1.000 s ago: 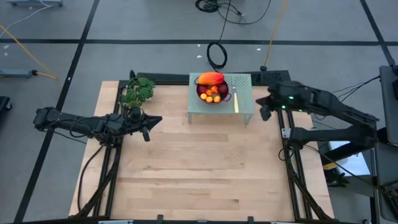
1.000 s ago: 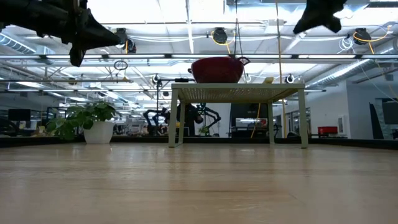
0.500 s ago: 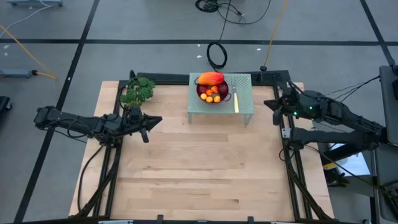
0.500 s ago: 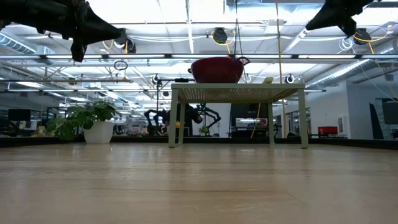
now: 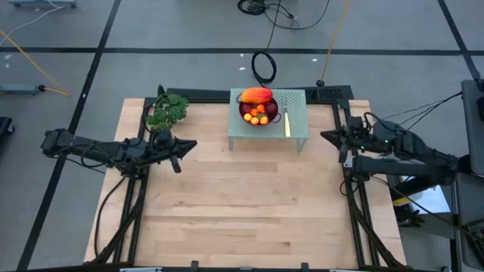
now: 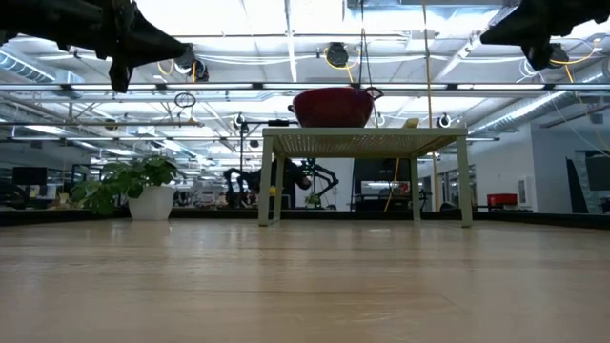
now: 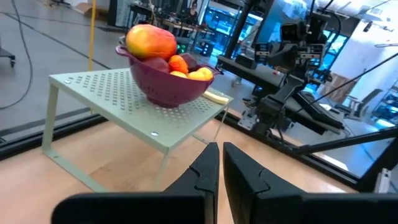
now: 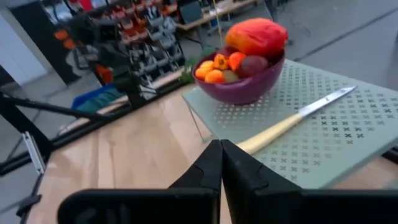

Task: Pick & Place Fruit
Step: Return to home position

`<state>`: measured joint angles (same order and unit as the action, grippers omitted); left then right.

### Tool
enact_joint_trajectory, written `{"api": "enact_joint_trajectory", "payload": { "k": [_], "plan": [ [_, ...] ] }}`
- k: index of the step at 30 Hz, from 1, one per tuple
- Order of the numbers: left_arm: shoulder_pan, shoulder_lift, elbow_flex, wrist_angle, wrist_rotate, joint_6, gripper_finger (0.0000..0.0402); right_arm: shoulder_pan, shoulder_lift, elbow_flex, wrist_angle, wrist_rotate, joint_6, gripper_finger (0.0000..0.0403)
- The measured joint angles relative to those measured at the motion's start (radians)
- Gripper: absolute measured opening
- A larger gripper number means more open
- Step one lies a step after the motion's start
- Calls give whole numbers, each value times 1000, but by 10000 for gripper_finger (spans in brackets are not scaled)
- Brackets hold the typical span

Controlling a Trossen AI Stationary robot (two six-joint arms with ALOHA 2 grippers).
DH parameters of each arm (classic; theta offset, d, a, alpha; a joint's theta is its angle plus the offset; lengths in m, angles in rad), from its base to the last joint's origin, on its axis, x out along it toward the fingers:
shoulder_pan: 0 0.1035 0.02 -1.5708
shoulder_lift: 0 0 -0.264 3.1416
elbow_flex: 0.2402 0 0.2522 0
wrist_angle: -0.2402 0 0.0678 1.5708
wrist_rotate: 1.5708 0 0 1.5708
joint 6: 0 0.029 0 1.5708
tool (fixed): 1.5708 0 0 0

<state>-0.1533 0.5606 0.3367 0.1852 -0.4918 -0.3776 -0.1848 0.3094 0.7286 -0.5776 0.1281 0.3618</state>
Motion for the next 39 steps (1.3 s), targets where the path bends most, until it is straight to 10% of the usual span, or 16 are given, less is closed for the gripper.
{"api": "enact_joint_trajectory", "payload": {
  "k": [19,39],
  "plan": [
    [0,0,0,2,-6,30,21,0,-295,-226,116,1,1,0],
    [0,0,0,3,-5,40,21,-1,-306,-483,336,-106,-13,0]
  ]
}}
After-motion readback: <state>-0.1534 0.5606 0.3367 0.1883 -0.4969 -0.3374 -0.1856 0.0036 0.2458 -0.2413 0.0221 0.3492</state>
